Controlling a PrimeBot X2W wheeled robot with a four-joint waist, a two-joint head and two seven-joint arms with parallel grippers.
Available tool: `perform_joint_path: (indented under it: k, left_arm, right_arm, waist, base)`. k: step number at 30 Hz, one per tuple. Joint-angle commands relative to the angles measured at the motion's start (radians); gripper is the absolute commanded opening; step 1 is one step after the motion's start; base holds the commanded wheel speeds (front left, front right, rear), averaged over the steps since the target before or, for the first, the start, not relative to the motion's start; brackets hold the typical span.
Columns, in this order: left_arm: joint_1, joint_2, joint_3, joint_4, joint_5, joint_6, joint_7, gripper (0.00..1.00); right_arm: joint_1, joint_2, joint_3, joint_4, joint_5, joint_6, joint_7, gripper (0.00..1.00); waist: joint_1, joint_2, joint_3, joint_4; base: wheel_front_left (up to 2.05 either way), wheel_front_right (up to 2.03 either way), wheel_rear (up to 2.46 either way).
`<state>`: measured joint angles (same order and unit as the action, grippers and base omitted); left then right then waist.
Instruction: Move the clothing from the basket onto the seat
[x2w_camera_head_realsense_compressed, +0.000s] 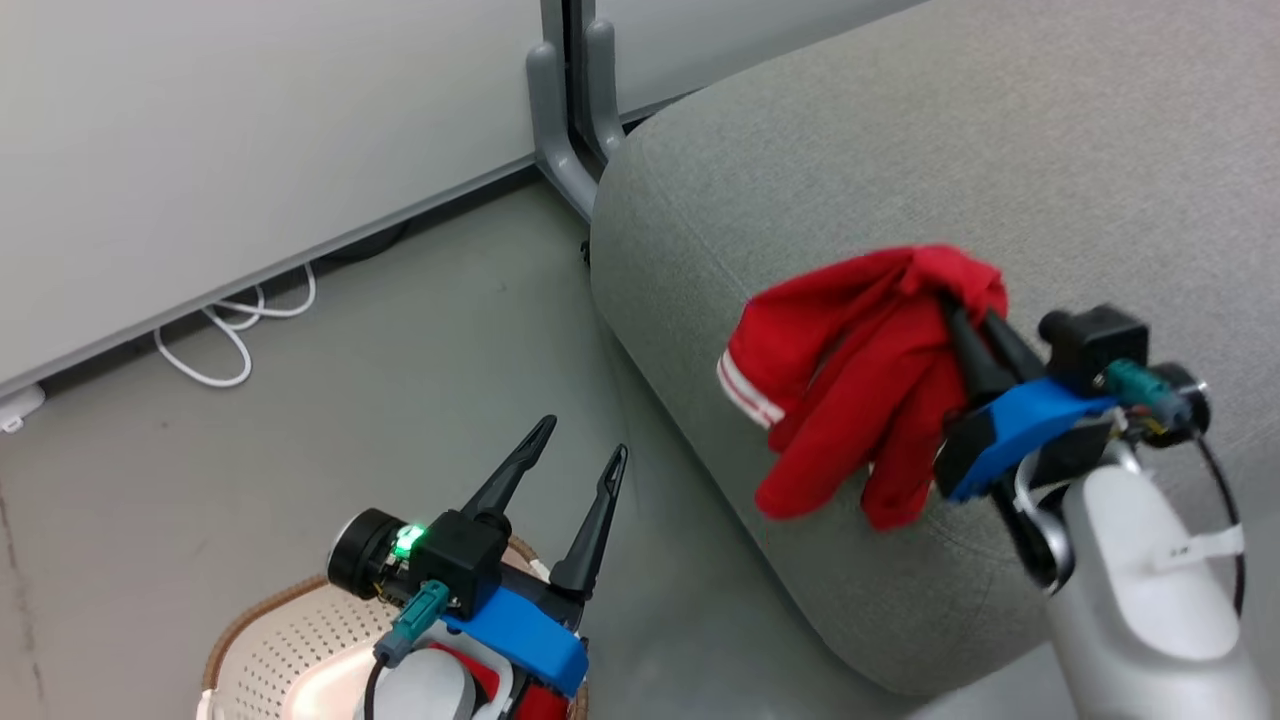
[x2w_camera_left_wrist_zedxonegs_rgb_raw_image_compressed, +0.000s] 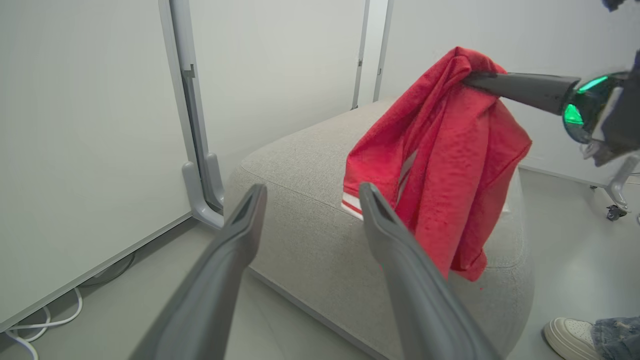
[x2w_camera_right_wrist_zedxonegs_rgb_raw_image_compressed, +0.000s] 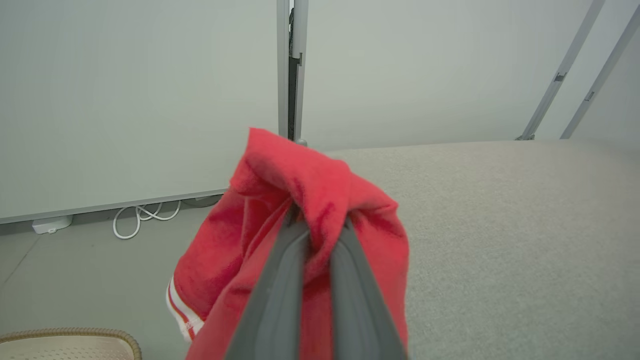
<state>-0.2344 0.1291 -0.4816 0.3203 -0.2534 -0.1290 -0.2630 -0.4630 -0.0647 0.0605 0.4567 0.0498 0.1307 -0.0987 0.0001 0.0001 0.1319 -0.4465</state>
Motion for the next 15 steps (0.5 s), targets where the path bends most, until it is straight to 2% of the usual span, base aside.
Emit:
perform_joint_path:
  k: [1, 9, 15]
  left_arm:
    - [-0.03, 0.013, -0.008, -0.007, 0.009, -0.002, -0.003, 1.0]
    - [-0.167, 0.065, -0.067, -0.037, 0.024, -0.002, -0.003, 1.0]
    - [-0.242, 0.091, -0.087, -0.081, 0.036, -0.002, -0.003, 1.0]
  right_arm:
    - [-0.056, -0.029, -0.023, 0.009, 0.017, 0.0, 0.008, 0.0]
    - [-0.289, -0.18, -0.217, 0.064, 0.098, 0.0, 0.011, 0.0]
    - [-0.377, -0.311, -0.379, 0.093, 0.099, 0.0, -0.004, 0.0]
  waist:
    - [-0.0001, -0.0001, 0.056, 0.028]
    - [-0.0001, -0.0001, 0.27, 0.115]
    - [-0.0001, -0.0001, 0.399, 0.18]
  base:
    - [0.0, 0.0, 0.0]
    - [0.0, 0.0, 0.0]
    - [0.0, 0.0, 0.0]
